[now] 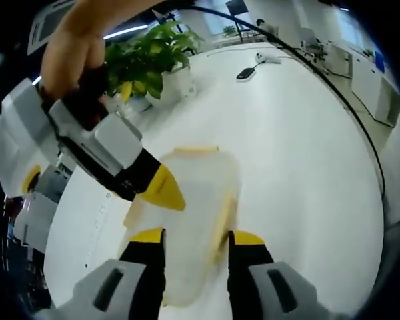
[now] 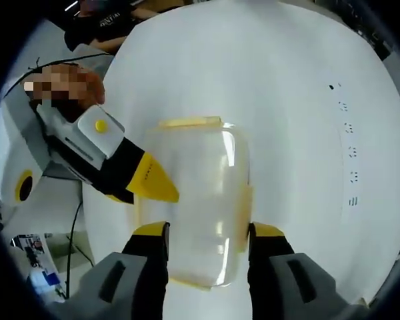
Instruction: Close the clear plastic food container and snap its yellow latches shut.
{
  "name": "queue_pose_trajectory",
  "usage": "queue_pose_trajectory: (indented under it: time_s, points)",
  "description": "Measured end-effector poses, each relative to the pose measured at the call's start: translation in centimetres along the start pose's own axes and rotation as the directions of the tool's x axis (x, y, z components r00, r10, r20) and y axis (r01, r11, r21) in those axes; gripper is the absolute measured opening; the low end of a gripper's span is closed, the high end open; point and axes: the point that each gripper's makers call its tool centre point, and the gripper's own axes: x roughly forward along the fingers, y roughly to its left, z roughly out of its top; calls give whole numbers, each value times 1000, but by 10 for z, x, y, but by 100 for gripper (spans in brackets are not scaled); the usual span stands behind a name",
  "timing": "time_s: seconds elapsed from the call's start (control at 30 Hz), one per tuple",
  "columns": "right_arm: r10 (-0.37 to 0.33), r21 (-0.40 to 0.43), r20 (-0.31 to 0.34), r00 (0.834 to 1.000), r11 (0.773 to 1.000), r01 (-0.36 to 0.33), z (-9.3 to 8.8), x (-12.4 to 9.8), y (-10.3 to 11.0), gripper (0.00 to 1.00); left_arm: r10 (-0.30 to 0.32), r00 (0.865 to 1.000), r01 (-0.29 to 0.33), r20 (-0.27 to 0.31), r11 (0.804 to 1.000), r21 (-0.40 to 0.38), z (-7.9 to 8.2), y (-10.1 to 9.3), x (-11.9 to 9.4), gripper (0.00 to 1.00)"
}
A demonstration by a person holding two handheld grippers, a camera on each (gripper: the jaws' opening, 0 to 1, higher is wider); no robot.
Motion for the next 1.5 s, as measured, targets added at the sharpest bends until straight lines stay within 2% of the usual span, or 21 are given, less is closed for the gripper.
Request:
queue_pose_trajectory:
  time_s: [0.17,0.2,0.27,0.37,0.6,0.63,0.67,0.7,0.87,1.07,1.3,1.37,1.43,1.47,1.5]
  points:
    - [-4,-3,-14,1000,1000,3,0,2,2,44,5,1000,-5,3,1000,31,0,-3,2,28]
    - [-3,5,-15,1000,1000,3,1,2,1,44,29,1000,-29,6,999,45,1,2,-1,28]
    - [0,3,-12,1000,1000,0,1,2,0,44,19,1000,-19,8,999,29,1,4,-4,28]
    - [5,-2,-2,1000,1000,-5,2,2,-3,43,11,1000,-11,10,999,41,1,4,-3,28]
    - [67,-5,49,997,998,-67,1,4,-3,41,9,1000,-11,29,999,45,1,4,-4,29]
    - [96,-9,39,995,995,-95,1,6,0,41,2,1000,-4,29,999,50,1,2,-4,29]
    - [113,9,-13,993,994,-113,-8,6,3,39,-22,999,21,23,998,56,0,-4,-3,29]
    - [112,-17,22,993,994,-112,-1,8,2,39,-6,1000,4,28,998,65,1,-4,3,29]
    - [112,-26,-41,993,993,-113,2,9,-5,40,-4,999,2,40,998,55,3,-13,4,29]
    - [114,-40,-38,993,992,-116,0,9,3,41,-9,999,6,44,999,52,3,-9,-2,29]
    - [92,-51,-3,996,994,-92,2,8,10,42,-21,999,18,33,997,71,4,-11,-3,30]
    - [57,-70,-8,998,996,-57,3,6,11,42,-20,999,18,27,997,73,4,-11,-4,30]
    - [-11,-138,-6,1000,990,10,5,4,15,42,-22,1000,20,19,996,92,4,-11,-4,30]
    - [-45,-144,-5,999,989,44,8,2,8,42,-24,1000,22,18,995,97,4,-11,-4,30]
    - [-65,-150,-1,998,987,64,7,1,12,42,-28,1000,26,13,993,119,4,-12,-4,30]
